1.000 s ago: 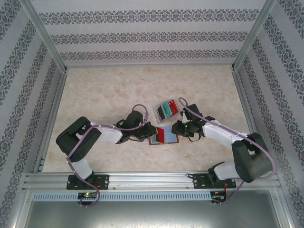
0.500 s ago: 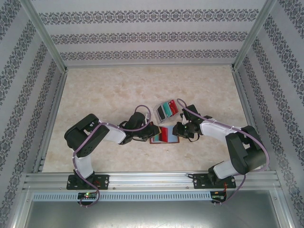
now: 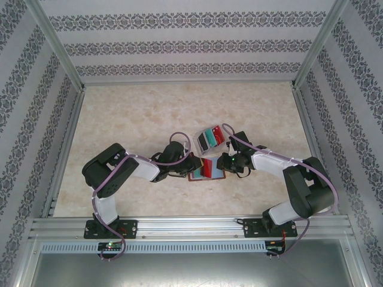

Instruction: Put the credit cards into the card holder

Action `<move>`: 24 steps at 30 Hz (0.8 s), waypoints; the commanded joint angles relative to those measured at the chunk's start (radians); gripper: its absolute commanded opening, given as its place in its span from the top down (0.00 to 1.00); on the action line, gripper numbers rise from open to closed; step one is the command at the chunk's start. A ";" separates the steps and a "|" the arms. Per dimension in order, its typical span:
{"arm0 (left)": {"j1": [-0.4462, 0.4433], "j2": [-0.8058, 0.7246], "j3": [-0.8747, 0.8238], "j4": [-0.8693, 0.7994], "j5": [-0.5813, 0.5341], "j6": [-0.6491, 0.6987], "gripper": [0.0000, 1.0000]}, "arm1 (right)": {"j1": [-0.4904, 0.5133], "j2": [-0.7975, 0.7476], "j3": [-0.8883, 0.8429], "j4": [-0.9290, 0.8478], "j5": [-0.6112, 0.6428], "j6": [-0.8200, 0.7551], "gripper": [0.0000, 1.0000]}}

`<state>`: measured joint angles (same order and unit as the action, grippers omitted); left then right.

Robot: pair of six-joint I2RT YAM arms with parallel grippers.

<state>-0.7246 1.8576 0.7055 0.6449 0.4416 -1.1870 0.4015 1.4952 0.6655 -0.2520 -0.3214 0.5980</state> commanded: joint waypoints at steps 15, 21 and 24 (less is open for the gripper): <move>-0.053 0.060 0.070 -0.032 -0.032 -0.020 0.93 | 0.013 0.031 -0.029 -0.012 0.019 0.009 0.72; -0.056 0.060 0.089 -0.090 -0.026 -0.009 0.92 | 0.014 0.024 -0.027 -0.005 0.018 0.021 0.72; -0.056 0.061 0.088 -0.088 -0.027 -0.015 0.80 | 0.014 0.017 -0.030 -0.005 0.018 0.024 0.71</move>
<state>-0.7528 1.8973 0.7826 0.6144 0.4107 -1.2118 0.4019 1.4925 0.6651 -0.2493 -0.3222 0.6064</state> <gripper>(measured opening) 0.184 0.283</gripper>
